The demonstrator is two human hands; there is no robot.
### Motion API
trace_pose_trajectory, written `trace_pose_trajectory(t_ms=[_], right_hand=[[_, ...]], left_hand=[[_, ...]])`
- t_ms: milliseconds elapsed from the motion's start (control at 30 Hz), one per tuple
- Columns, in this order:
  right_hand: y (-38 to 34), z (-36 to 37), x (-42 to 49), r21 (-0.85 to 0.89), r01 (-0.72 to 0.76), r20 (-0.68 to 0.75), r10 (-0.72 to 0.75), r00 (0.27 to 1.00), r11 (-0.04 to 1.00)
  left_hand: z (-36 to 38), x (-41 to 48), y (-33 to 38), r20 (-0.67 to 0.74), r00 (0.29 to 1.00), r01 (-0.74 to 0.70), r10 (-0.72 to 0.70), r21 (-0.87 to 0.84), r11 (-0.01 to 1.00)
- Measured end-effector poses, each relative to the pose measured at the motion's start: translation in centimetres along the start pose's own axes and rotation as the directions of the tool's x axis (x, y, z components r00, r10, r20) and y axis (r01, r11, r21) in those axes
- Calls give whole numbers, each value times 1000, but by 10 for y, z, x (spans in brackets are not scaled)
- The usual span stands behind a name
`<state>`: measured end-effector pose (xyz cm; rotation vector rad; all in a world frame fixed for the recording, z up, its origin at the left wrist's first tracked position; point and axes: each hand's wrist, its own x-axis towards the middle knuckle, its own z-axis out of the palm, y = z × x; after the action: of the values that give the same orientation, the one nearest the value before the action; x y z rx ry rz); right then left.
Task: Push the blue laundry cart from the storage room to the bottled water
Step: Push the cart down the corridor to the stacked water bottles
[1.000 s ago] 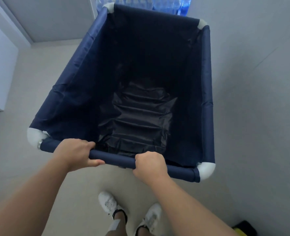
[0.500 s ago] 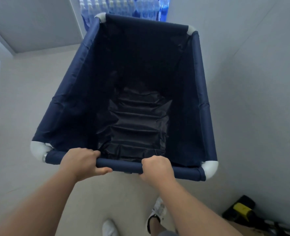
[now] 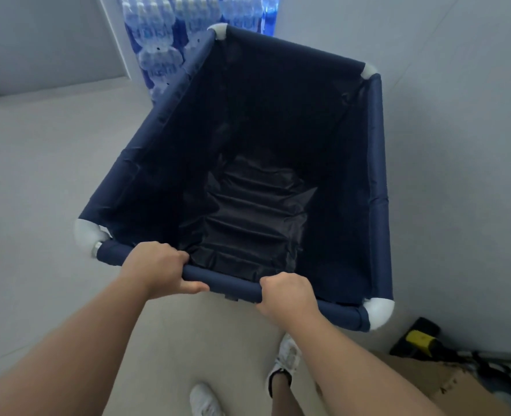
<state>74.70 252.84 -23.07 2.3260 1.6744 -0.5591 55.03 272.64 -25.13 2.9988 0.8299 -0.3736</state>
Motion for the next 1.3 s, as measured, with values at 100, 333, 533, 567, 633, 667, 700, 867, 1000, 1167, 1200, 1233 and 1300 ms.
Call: trace_pose_trajectory(t_ms=[100,333,533,567,633,667,700,867,1000,1167,1200,1233,1300], right_hand=[[10,-4,3,-17,-19,23,20,1000,1000],[62,-17,8,-50,-23,62,26,998,998],[102,-23,17,-74,4,65,1,998,997],[111,-25,18,-79,-3,69,8,998,997],[128,-29,21,-97,-9,78,16,997,995],[136,-30,23,-109,-8,82,17,996,994],[143,-32,24,-120,-6,87,17,996,993],[181,-42,30,-177,17,129,6,992,984],[216,-49,31,-203,25,149,6,989,979],[243,-54,39,-218,58,182,-18,983,974],[246,-55,41,-218,66,182,-26,983,974],[249,-56,44,-213,70,179,-32,983,974],[254,-58,52,-202,81,163,-48,985,976]], left_hand=[[-7,13,8,28,1000,0,0,-15,1000],[-16,38,52,45,999,7,-4,-59,998],[-21,57,81,54,997,67,-62,-93,993],[-22,61,89,54,996,75,-70,-105,992],[-25,69,105,59,995,91,-84,-125,988],[-26,73,112,62,994,99,-91,-133,986],[-28,77,118,65,993,105,-97,-136,985],[-38,96,150,68,988,146,-137,-154,977],[-46,113,180,73,985,165,-154,-168,972],[-45,132,200,65,983,179,-170,-156,971],[-46,136,200,60,983,182,-175,-154,971],[-46,141,199,59,981,190,-183,-154,970],[-48,149,196,59,978,205,-198,-150,967]])
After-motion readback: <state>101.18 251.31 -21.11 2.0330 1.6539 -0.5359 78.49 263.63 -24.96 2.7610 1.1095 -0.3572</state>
